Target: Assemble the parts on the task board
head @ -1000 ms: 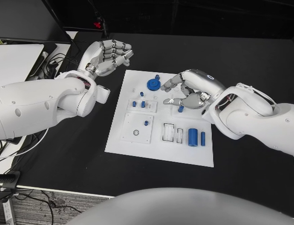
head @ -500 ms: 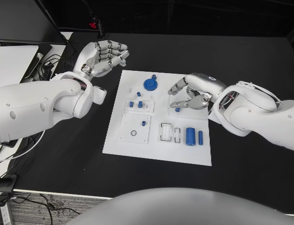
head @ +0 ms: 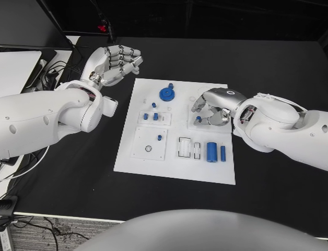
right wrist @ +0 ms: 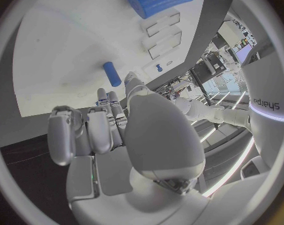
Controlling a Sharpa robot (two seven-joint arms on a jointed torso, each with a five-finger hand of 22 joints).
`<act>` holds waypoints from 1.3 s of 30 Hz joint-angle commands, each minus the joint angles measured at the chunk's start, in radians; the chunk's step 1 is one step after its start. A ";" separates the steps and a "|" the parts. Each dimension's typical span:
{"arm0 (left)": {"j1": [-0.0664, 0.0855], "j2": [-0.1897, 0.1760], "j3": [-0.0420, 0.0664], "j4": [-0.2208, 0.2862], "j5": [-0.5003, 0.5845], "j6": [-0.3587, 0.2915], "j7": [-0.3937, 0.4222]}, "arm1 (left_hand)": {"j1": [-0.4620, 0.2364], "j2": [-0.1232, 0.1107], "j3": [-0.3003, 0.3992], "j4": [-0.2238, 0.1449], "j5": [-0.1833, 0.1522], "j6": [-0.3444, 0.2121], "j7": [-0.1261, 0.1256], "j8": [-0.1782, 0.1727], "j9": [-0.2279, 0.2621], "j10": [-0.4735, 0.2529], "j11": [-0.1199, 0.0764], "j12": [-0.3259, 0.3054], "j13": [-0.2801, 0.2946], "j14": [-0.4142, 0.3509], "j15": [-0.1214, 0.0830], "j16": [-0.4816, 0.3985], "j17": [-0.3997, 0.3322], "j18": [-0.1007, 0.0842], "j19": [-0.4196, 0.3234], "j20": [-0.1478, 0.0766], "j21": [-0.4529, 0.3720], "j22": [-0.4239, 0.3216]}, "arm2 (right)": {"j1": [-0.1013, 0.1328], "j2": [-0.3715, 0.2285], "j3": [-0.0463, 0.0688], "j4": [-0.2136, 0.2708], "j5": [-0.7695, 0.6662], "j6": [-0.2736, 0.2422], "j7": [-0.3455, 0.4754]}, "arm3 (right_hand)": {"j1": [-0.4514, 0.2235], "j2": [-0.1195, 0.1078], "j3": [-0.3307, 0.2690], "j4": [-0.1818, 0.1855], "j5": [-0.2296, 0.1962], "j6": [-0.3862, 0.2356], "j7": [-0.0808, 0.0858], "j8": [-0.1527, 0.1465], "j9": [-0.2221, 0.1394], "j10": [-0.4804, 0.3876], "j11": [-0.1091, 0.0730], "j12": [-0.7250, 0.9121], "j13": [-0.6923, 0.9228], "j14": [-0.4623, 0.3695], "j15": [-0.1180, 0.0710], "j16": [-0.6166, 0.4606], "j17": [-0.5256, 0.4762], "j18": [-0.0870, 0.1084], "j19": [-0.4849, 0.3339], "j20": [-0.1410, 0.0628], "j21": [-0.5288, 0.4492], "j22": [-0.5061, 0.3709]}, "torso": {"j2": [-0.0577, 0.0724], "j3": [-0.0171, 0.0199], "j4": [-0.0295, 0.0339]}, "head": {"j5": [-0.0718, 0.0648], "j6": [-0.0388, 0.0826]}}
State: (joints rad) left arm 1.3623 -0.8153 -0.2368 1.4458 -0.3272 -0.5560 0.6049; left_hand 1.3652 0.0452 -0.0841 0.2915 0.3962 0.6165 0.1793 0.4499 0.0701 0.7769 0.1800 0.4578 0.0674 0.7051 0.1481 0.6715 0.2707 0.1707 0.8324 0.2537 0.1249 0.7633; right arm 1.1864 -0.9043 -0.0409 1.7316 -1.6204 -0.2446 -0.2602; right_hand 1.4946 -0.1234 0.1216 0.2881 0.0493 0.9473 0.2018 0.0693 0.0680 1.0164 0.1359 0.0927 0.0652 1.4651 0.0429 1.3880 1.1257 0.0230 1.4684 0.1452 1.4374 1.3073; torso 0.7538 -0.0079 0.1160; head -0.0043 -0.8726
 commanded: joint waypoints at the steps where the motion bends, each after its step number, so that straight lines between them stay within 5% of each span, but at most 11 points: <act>1: 0.001 0.001 0.001 0.000 0.003 0.003 0.006 | 0.008 0.002 -0.006 0.000 0.007 -0.006 0.049 0.005 -0.001 -0.007 -0.001 0.004 -0.001 0.005 -0.002 0.003 -0.001 0.010 0.008 0.000 0.006 -0.002 | 0.001 0.004 0.000 -0.001 -0.058 0.053 -0.061 | 0.007 0.004 0.000 -0.006 0.001 0.001 -0.009 0.003 0.001 0.000 -0.005 0.007 0.001 0.032 0.001 0.003 -0.001 0.017 0.032 0.005 -0.004 0.193 | -0.001 -0.0004 0.0005 | -0.002 0.000; 8: 0.001 0.000 0.001 0.000 0.003 0.002 0.006 | 0.008 0.002 -0.006 0.000 0.007 -0.006 0.049 0.005 -0.001 -0.007 -0.001 0.004 -0.001 0.005 -0.002 0.003 -0.001 0.010 0.008 0.000 0.006 -0.002 | -0.002 0.010 0.000 -0.003 -0.065 0.048 -0.060 | 0.035 0.026 0.019 -0.012 0.000 0.039 -0.023 0.020 0.006 0.054 -0.021 0.041 0.005 0.033 -0.011 0.009 0.007 0.017 0.033 -0.005 -0.004 0.193 | 0.000 -0.0003 0.0001 | -0.002 0.000; 28: 0.000 0.001 0.001 -0.001 0.003 0.000 0.005 | 0.009 0.002 -0.008 0.000 0.007 -0.007 0.049 0.007 -0.001 -0.008 -0.001 0.006 -0.001 0.004 -0.002 0.005 -0.002 0.010 0.008 0.000 0.007 -0.002 | -0.003 0.014 0.000 -0.004 -0.067 0.045 -0.041 | 0.064 0.038 0.052 -0.002 -0.002 0.122 -0.055 0.043 0.009 0.159 -0.055 0.049 -0.003 0.027 -0.041 -0.002 -0.022 0.021 0.026 -0.034 -0.023 0.183 | 0.000 -0.0005 0.0006 | -0.003 0.000; 39: 0.000 -0.001 0.001 0.000 0.003 0.000 0.004 | 0.009 0.002 -0.008 0.000 0.007 -0.007 0.049 0.007 -0.001 -0.008 -0.001 0.006 -0.001 0.004 -0.002 0.005 -0.002 0.010 0.008 0.000 0.007 -0.002 | -0.004 0.014 0.000 0.001 -0.100 0.048 -0.053 | 0.108 0.054 0.087 -0.006 -0.002 0.220 -0.095 0.082 0.025 0.244 -0.088 0.050 -0.003 0.033 -0.069 0.003 -0.007 0.020 0.029 -0.059 -0.019 0.184 | -0.001 -0.0001 -0.0001 | -0.003 0.000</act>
State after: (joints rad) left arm 1.3613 -0.8160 -0.2368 1.4448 -0.3272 -0.5562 0.6047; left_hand 1.3652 0.0451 -0.0841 0.2915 0.3962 0.6130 0.1757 0.4499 0.0701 0.7769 0.1800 0.4577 0.0674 0.7051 0.1481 0.6714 0.2698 0.1706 0.8324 0.2537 0.1249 0.7622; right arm 1.1814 -0.8900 -0.0408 1.7298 -1.6941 -0.2005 -0.3084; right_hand 1.5941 -0.0774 0.2020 0.2831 0.0456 1.1574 0.1083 0.1446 0.0867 1.2521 0.0470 0.1453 0.0610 1.4680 -0.0193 1.3881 1.1178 0.0387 1.4672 0.0931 1.4169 1.3073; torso 0.7531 -0.0081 0.1160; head -0.0071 -0.8726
